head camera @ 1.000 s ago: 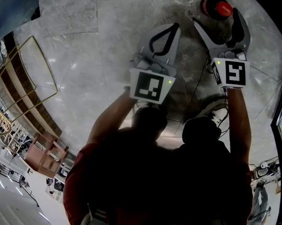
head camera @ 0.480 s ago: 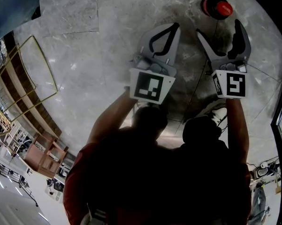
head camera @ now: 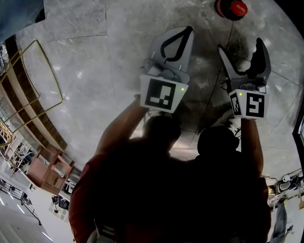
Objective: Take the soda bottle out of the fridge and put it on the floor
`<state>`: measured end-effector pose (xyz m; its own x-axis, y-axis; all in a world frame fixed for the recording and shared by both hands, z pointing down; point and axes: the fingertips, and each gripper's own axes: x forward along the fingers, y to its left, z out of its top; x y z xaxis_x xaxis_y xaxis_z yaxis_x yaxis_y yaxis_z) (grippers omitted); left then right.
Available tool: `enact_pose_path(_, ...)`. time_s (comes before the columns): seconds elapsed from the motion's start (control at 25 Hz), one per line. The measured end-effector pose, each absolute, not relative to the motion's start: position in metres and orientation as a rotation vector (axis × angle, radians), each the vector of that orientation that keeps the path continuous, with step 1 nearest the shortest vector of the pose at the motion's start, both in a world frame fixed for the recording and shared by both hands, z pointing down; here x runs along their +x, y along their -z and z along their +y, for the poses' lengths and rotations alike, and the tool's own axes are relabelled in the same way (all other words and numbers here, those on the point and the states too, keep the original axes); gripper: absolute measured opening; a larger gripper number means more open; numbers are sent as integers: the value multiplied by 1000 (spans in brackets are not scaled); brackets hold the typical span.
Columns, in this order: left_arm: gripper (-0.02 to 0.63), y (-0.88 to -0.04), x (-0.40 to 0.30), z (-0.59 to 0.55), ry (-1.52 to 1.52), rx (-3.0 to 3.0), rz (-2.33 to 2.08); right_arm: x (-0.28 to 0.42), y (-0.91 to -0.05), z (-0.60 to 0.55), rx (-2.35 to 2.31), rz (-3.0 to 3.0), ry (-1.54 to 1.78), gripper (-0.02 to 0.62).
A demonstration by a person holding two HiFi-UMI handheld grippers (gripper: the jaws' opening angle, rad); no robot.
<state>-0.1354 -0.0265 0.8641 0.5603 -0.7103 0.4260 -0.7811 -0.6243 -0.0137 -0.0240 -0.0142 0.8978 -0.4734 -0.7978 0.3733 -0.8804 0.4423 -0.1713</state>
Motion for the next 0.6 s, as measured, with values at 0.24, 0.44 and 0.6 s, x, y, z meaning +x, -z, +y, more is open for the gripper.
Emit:
enact_pose_path(0.24, 0, -863, -133, -23, -593, 2617, -1258, -26, -894, -14, 1454, -2461, -459, 491)
enact_pose_path(0.44, 0, -861, -134, -24, -582, 2623, -1264, -26, -889, -16, 1462, -2458, -430, 480)
enact_pose_path(0.6, 0, -860, -135, -24, -579, 2622, -1268, -24, -886, -16, 1472, -2454, -413, 408)
